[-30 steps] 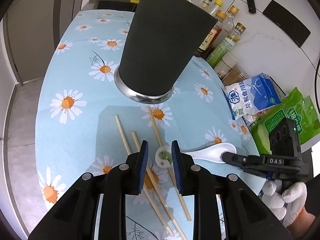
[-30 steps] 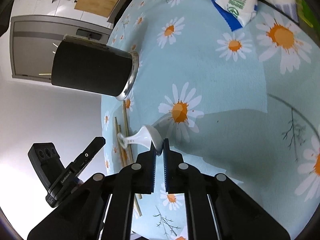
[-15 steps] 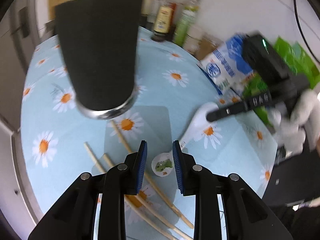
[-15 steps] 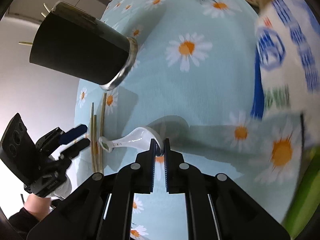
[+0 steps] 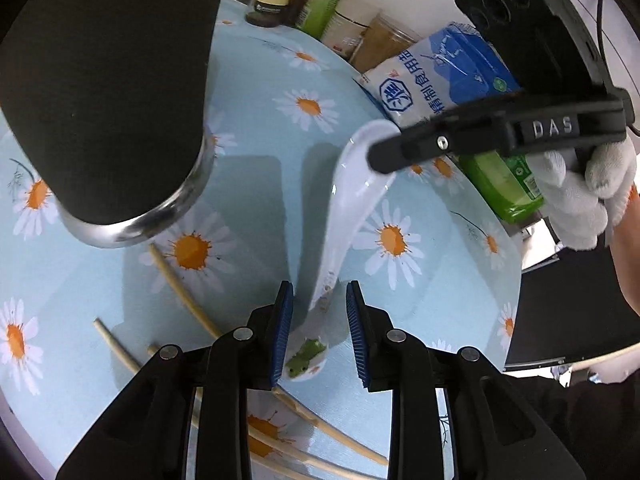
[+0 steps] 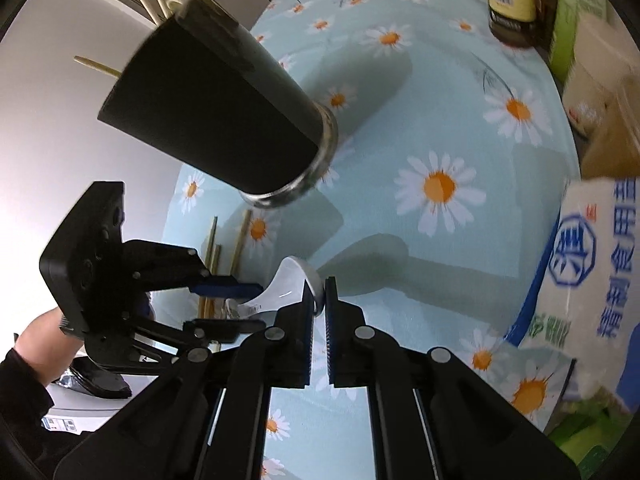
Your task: Organize utensils
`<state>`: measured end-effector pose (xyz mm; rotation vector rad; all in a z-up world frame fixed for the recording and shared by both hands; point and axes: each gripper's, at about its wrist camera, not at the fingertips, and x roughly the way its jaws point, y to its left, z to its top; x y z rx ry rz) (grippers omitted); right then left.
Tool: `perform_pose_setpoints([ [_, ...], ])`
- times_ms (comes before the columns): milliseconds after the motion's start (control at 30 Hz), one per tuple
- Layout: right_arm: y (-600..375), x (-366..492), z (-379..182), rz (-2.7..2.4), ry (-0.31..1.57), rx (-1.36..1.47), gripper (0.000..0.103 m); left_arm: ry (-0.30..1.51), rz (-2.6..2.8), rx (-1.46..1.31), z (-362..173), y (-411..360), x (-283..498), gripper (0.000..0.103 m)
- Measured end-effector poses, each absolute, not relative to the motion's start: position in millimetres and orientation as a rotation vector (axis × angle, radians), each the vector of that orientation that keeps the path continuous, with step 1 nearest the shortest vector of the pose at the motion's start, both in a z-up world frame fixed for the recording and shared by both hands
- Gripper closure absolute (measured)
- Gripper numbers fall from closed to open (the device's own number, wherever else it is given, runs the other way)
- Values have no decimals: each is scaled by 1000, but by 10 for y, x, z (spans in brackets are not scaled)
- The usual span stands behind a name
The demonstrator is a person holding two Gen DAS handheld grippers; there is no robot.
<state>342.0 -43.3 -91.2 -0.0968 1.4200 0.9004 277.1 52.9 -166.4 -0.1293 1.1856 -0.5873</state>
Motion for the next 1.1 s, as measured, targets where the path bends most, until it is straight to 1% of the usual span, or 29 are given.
perform_pose_setpoints([
  [33,-421,3431,-902,897,1414,-102,97,1182,-594,-137,-1659,532,2780,80],
  [67,-412,3449,-889,897,1411,-95,97,1174,-599,-143,-1653,534,2775,90],
  [167,-395,3478,-849,901,1394,-88,97,1145,-626,-137,-1617,486,2736,94],
  [567,-73,3279,-597,961,1232,-224,97,1068,-563,-178,-1501,518,2567,93],
  [900,181,3167,-161,1031,1096,-299,97,937,-451,-175,-1155,658,2389,93],
  [1100,340,3129,180,1069,1002,-327,97,852,-373,-134,-833,743,2356,94],
])
